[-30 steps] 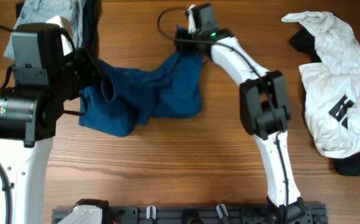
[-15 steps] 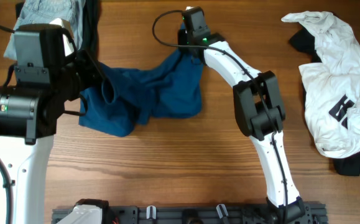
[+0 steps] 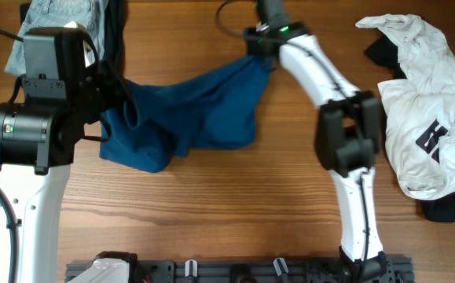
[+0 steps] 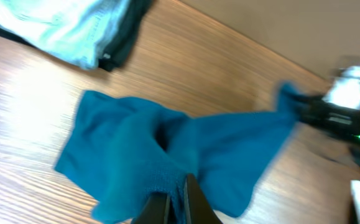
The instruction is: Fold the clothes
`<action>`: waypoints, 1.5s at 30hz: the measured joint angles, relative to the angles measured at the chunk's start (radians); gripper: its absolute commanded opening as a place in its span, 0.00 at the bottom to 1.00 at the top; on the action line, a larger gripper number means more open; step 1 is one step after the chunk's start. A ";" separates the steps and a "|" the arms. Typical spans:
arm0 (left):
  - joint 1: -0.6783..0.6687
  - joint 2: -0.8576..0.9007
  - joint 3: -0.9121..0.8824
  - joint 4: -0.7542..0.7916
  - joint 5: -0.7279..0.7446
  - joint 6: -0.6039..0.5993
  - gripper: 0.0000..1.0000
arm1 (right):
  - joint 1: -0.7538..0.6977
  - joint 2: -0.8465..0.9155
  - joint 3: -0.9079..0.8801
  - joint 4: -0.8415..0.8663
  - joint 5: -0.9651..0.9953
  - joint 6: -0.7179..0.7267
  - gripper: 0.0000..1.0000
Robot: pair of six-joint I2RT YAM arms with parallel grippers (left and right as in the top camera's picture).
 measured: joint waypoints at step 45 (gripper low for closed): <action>0.030 0.194 -0.072 -0.056 -0.135 0.000 0.04 | -0.281 -0.396 -0.465 -0.529 -0.176 -0.051 0.56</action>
